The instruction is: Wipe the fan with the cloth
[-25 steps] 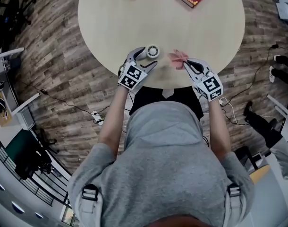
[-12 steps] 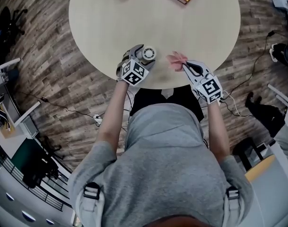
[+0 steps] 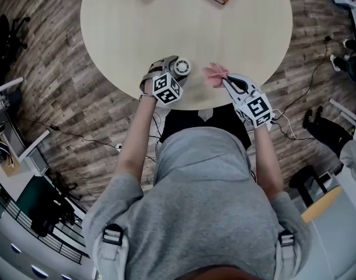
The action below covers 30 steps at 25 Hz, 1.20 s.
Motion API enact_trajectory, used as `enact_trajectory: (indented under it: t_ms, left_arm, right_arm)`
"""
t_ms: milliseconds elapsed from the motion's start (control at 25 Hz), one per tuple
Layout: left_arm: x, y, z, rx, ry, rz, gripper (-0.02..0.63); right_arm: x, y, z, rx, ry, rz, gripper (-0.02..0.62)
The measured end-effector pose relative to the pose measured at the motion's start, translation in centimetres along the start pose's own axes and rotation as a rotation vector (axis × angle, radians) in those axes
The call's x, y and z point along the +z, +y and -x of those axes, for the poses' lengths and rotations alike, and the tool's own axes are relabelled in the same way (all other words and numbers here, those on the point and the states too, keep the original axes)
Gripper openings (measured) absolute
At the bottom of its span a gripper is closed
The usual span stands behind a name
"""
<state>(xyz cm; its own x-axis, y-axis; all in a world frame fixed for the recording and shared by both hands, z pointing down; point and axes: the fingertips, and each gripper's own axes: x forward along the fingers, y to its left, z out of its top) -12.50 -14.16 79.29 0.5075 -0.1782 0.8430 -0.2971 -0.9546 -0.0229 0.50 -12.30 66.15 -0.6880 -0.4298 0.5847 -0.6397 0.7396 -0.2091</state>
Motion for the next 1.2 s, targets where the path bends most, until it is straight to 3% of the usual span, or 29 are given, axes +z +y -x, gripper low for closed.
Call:
enact_trajectory:
  t_ms: [200,520,840,1200]
  left_arm:
    - [-0.2,-0.2,-0.7,-0.018,0.051,-0.003,0.379]
    - [0.1,-0.2,-0.5,-0.028,0.057,0.022,0.371]
    - [1.3,0.3,1.8,0.006,-0.053,0.203,0.368]
    - [5.1,0.7,6.1,0.100,-0.178,0.293,0.368]
  right_arm:
    - [-0.3,0.0,-0.1,0.005,0.001,-0.001,0.029]
    - [0.2,0.2,0.0,0.026,-0.011,0.006,0.029]
    - [1.2,0.1,0.6,0.031,-0.035,0.022,0.029]
    - [3.1,-0.1,1.7,0.063,-0.093,0.054,0.029]
